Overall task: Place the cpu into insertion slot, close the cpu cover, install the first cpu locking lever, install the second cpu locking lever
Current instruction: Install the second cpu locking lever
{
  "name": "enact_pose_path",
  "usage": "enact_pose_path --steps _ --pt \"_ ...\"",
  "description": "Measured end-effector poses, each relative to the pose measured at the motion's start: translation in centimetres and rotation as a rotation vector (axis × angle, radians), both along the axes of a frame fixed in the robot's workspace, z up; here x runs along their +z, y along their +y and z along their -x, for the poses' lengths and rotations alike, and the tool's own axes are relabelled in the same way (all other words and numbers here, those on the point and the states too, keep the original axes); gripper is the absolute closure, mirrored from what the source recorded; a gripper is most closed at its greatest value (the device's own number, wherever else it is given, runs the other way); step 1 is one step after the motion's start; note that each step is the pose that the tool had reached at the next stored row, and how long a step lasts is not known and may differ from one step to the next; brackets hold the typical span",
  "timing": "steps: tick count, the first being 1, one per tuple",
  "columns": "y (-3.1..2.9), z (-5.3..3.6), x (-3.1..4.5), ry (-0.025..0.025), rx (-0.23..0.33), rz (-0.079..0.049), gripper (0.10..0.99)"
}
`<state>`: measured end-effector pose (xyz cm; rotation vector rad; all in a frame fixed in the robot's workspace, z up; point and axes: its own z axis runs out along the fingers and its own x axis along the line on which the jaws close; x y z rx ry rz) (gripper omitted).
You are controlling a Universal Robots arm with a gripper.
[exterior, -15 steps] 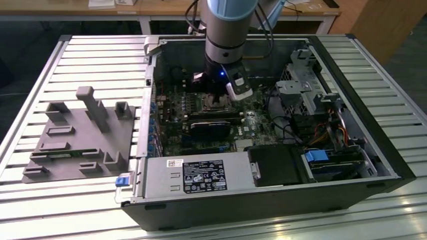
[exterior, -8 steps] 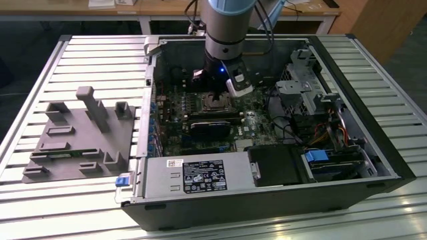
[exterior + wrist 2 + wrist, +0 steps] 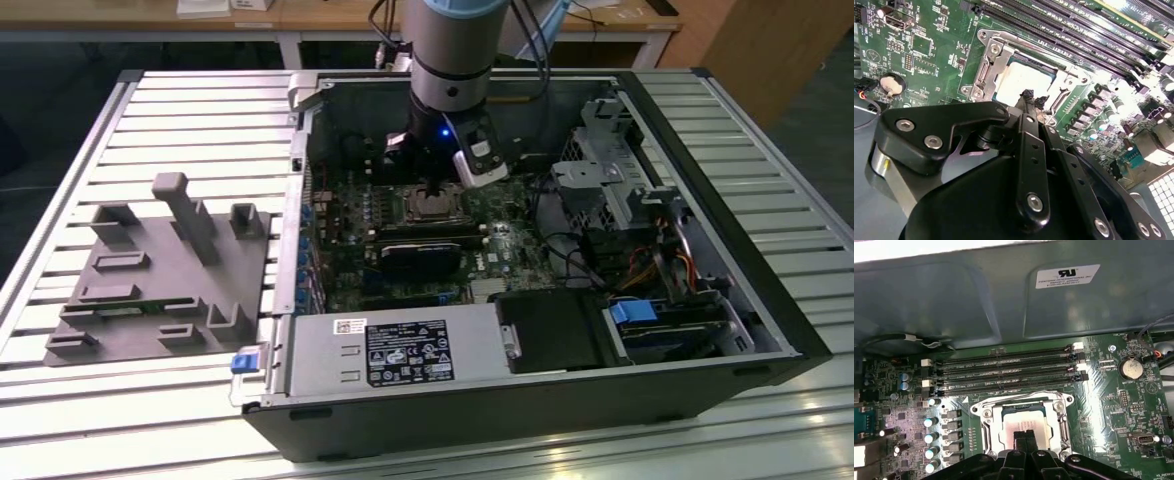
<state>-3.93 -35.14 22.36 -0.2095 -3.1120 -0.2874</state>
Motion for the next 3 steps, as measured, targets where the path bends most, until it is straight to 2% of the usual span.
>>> enact_pose_path --steps 3 --pt "0.00 0.00 0.00 0.0000 0.000 0.000 0.980"
